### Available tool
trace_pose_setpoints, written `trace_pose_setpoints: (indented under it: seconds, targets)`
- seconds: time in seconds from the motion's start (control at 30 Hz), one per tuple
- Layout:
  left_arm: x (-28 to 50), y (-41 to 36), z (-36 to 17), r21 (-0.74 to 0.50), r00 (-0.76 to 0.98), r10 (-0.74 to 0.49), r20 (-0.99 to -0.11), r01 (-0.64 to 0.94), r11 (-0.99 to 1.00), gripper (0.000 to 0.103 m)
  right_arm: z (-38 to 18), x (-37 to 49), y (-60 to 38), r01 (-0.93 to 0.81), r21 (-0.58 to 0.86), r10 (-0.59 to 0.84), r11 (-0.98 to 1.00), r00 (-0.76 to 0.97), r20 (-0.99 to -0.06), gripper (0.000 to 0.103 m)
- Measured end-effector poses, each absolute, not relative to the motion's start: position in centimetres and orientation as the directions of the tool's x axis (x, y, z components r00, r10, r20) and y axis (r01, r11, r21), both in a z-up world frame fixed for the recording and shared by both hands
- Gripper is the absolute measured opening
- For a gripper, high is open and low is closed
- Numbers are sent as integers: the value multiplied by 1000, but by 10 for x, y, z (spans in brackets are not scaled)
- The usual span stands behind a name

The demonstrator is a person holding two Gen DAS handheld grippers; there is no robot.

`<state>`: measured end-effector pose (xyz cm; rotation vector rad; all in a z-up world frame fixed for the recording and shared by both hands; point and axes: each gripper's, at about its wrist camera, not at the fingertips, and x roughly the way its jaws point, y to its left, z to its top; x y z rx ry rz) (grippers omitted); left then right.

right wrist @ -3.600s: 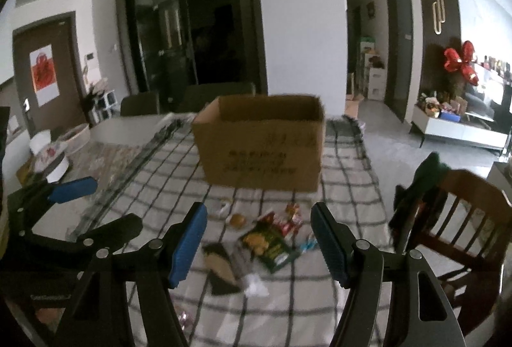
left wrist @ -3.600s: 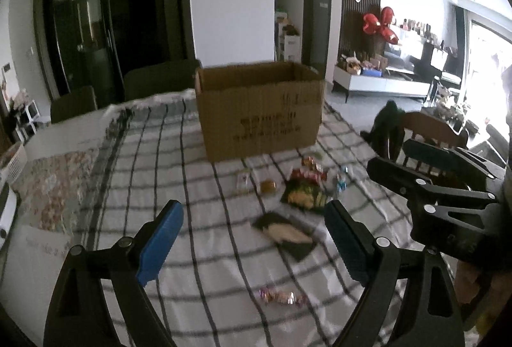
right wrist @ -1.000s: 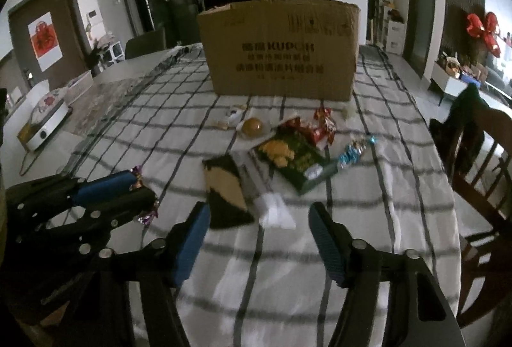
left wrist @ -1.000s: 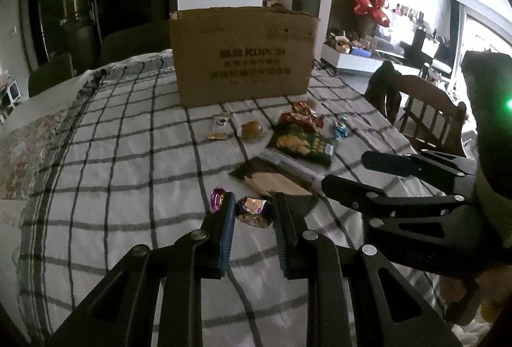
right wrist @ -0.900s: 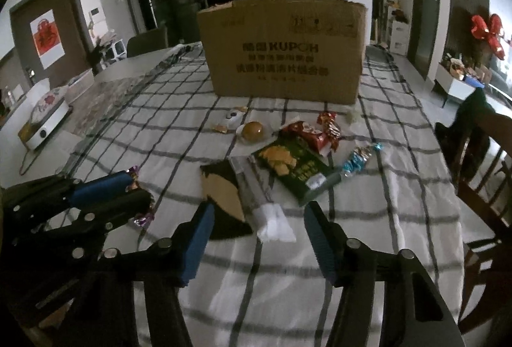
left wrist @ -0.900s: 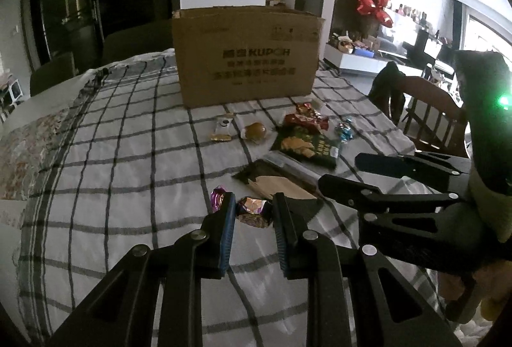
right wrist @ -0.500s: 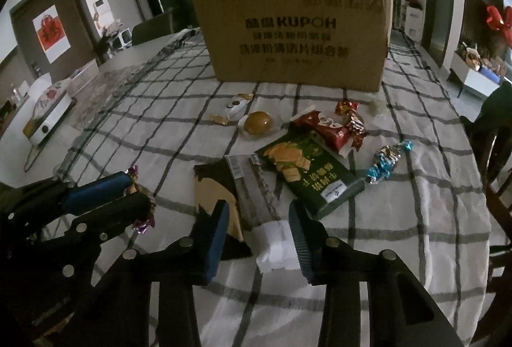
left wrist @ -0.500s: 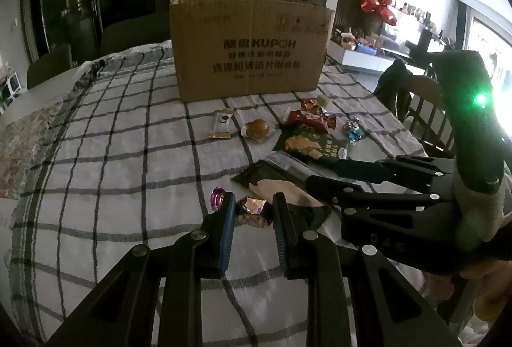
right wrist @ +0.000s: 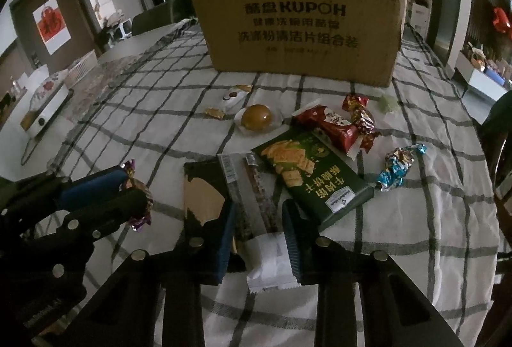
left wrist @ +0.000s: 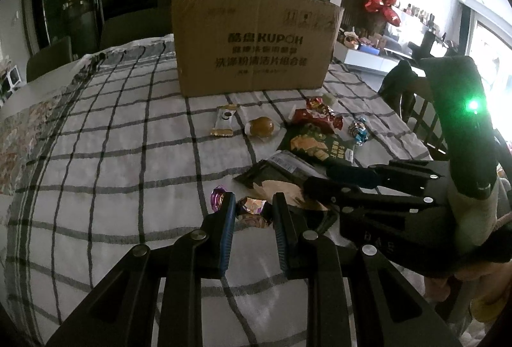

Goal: Organize snacks
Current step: 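Grasp the wrapped candies with the left tool while the right tool grasps the white wafer stick, then lift both held snacks into the cardboard box and open both tools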

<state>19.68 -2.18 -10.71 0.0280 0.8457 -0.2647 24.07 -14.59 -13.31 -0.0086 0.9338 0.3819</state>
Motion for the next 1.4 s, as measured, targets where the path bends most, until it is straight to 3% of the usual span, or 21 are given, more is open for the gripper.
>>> trace_pose_setpoints:
  seconds: [0.4,0.87,1.4]
  targets:
    - [193,-18,-89,-88,651,-220,-726,229,969,24,-116,228,-151,-299,159,311,941,579,-754,21]
    - [186,-22,-52,-91,701,-238,-673,241,966,24,-62,207,-164,-277,180,325,944,688,-648,20]
    - [234,-25,15,-36,819,-248,-518,268,963,24,4,234,-177,-238,172,293,956,823,-486,20]
